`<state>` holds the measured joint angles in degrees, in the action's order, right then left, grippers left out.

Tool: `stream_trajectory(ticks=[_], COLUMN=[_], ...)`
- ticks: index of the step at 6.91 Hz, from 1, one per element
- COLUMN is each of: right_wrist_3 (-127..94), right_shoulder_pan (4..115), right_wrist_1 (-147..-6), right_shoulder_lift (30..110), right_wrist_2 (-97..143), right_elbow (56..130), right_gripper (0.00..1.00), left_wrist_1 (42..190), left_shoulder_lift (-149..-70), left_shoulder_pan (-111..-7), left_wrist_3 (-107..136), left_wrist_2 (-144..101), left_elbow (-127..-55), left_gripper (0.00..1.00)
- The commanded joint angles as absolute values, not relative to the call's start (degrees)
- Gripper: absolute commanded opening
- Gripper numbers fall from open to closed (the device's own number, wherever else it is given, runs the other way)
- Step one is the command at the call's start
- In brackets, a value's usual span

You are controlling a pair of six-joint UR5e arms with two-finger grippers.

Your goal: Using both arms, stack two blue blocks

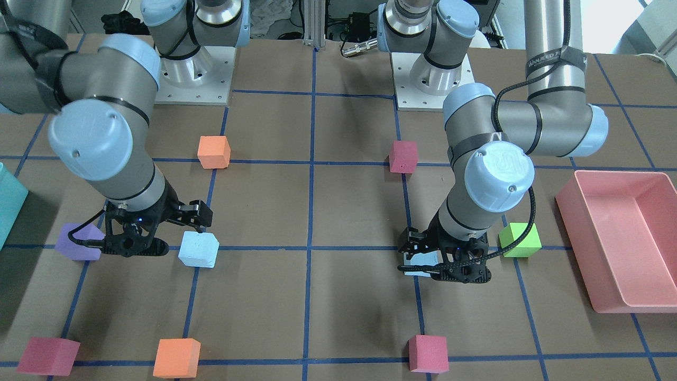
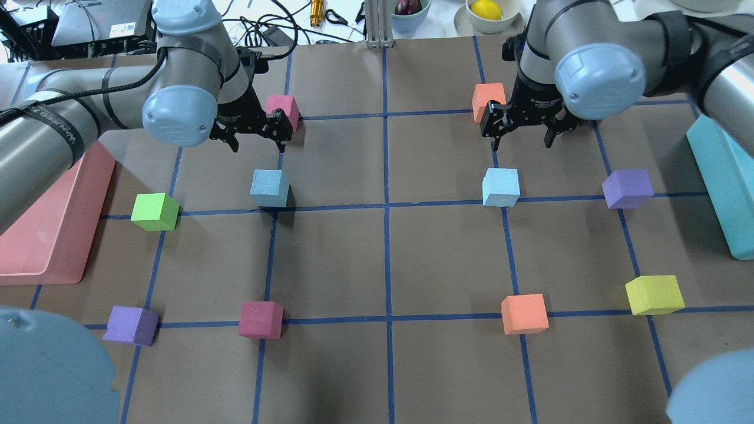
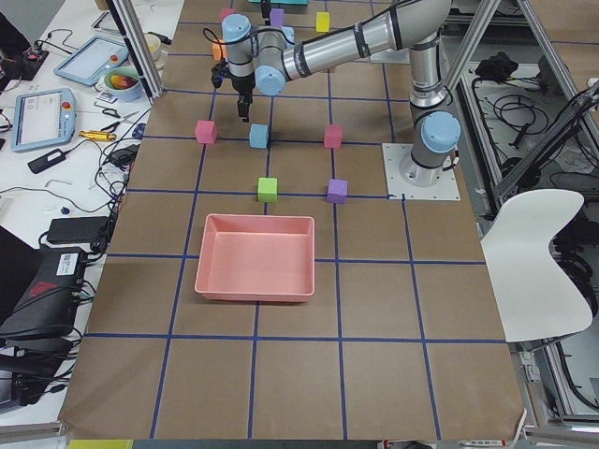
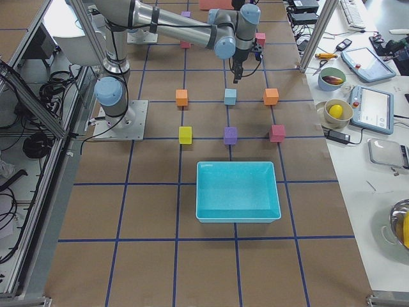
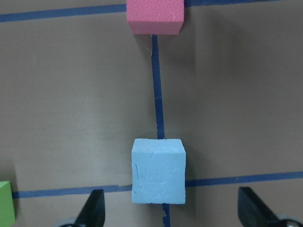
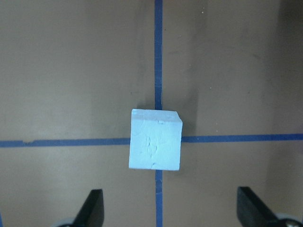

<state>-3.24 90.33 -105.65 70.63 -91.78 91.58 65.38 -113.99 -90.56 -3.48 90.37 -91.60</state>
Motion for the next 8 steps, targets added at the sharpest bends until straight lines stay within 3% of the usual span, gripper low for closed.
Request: stream_trajectory(ticks=[1, 5, 6, 7, 8], right_wrist_3=[-7.47, -7.29, -7.38, -7.38, -7.38], right_shoulder_pan=[90.26, 90.26, 90.26, 90.26, 90.26], right_wrist_1=[-109.93, -121.55, -123.9, -124.71, -126.11], right_shoulder_lift=[67.15, 62.67, 62.58, 62.75, 62.75], right_wrist_2=[-91.76, -91.58, -91.5, -91.32, -88.97], right_elbow=[93.77, 101.25, 101.16, 100.81, 100.11], right_gripper=[1.0, 1.0, 0.7, 0.37, 0.24], left_wrist_1=[64.95, 55.87, 55.03, 54.76, 55.71], left_shoulder_lift=[-116.62, -117.77, -117.77, -117.6, -116.99], left_shoulder_pan=[-90.44, -90.26, -90.26, -90.26, -90.26], left_wrist_3=[-5.09, -5.1, -5.27, -5.88, -5.89], left_wrist_2=[90.44, 91.05, 91.14, 91.23, 90.62], left_elbow=[-91.93, -98.5, -99.4, -99.67, -99.67], left_gripper=[1.0, 1.0, 1.0, 0.84, 0.39])
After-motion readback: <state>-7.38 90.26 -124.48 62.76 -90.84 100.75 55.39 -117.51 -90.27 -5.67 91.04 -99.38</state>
